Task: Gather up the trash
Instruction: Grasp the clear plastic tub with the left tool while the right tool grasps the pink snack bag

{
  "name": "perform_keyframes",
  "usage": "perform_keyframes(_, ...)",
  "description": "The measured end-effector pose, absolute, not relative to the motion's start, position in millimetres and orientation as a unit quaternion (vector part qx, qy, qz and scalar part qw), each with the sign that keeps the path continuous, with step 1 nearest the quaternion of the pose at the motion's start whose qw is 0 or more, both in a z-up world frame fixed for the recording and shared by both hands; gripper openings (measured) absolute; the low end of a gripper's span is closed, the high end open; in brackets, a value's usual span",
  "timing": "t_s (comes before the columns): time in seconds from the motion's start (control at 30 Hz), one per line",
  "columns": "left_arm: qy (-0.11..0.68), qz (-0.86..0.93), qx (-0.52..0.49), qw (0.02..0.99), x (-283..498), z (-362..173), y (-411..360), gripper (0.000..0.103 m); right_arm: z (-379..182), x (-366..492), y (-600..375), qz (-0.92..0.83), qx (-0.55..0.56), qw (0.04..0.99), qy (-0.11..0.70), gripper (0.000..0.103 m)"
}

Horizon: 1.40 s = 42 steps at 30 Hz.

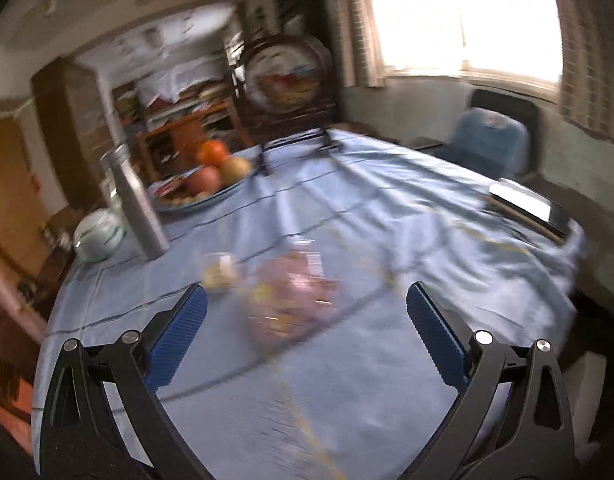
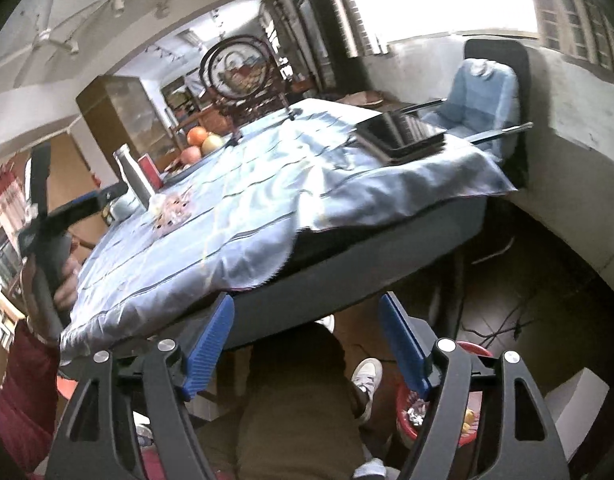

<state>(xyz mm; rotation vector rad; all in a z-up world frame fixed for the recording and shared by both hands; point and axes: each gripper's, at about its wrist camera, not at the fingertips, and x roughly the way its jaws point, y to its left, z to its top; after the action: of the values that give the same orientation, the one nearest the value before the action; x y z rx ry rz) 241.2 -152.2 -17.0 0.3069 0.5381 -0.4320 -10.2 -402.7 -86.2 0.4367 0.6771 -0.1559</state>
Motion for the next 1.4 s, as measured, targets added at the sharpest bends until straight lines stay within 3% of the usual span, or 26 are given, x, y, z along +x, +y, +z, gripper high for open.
perform_keyframes(0.37, 0.375, -0.145, 0.025, 0.915, 398.6, -45.3, -91.9, 0.096, -64.2, 73.0, -352.2, -0.021, 0.155, 0.922, 0.353, 0.081)
perform_keyframes(0.57, 0.416, -0.146, 0.026, 0.897, 433.9, -82.2, -95.4, 0.097, -53.9, 120.2, -321.8, 0.010, 0.118, 0.926, 0.357, 0.087)
perform_keyframes(0.83, 0.431, -0.169, 0.013, 0.886, 451.2, -92.8, -93.6, 0.096, -61.3, 196.2, -280.5, 0.072, 0.095, 0.922, 0.368, 0.088)
perform_keyframes(0.93, 0.444, -0.176, 0.013, 0.878, 456.1, -99.9, -97.0, 0.084, -60.8, 217.7, -267.7, 0.089, 0.086, 0.921, 0.371, 0.088)
perform_keyframes(1.0, 0.461, -0.185, 0.012, 0.868, 459.4, -106.0, -100.5, 0.066, -60.7, 227.4, -260.1, 0.096, 0.083, 0.918, 0.375, 0.088)
perform_keyframes(1.03, 0.459, -0.181, 0.019, 0.869, 459.0, -106.7, -102.0, 0.065, -60.3, 232.4, -257.8, 0.099, 0.082, 0.917, 0.377, 0.088)
perform_keyframes(1.07, 0.456, -0.180, 0.028, 0.871, 457.6, -105.9, -103.9, 0.057, -60.2, 237.7, -255.2, 0.101, 0.080, 0.916, 0.380, 0.088)
perform_keyframes(1.4, 0.407, -0.163, -0.012, 0.899, 452.3, -72.2, -82.1, 0.056, -68.7, 306.0, -237.2, 0.100, 0.058, 0.905, 0.408, 0.088)
